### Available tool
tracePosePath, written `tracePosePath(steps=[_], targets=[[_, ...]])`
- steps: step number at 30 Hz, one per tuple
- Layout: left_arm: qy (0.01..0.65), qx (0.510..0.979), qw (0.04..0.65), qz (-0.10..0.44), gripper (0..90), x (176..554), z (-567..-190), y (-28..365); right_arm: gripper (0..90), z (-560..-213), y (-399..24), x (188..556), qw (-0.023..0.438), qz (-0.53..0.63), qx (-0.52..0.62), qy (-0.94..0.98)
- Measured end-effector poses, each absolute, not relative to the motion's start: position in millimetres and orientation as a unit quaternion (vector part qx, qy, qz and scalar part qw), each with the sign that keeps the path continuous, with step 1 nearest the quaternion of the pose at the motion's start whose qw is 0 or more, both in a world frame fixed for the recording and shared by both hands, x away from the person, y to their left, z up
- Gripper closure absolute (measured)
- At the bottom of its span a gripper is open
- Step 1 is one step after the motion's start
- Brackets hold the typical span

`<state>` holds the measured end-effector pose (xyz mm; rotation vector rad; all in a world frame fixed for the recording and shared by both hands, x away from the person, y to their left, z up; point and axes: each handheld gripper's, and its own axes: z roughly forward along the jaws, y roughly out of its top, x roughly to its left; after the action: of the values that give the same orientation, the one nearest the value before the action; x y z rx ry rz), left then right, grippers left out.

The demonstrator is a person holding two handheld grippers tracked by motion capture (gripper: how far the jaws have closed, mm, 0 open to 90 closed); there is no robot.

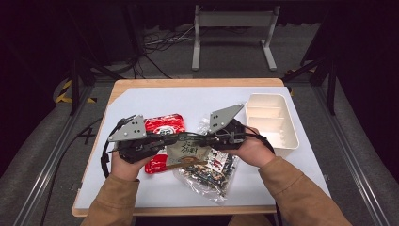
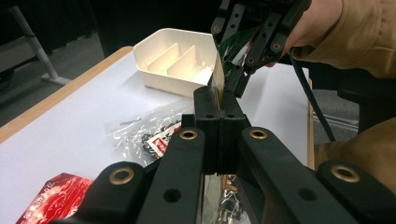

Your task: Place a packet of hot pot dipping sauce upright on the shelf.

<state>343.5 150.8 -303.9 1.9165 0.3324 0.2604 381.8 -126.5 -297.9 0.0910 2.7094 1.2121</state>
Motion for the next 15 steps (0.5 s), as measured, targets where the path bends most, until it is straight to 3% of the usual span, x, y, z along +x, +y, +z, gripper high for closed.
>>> tracePosePath(steps=[9, 15], targets=[[0.139, 0.808, 0.563, 0.108, 88.4, 343.8, -305.0, 150.8, 89.2, -293.1, -128.1, 382.6, 0.071, 0.405, 0.036, 0.911], [0.15, 0.796, 0.577, 0.106, 78.2, 345.1, -304.6, 157.2, 89.3, -288.3, -134.6, 385.3, 0.067, 0.398, 0.043, 0.914]])
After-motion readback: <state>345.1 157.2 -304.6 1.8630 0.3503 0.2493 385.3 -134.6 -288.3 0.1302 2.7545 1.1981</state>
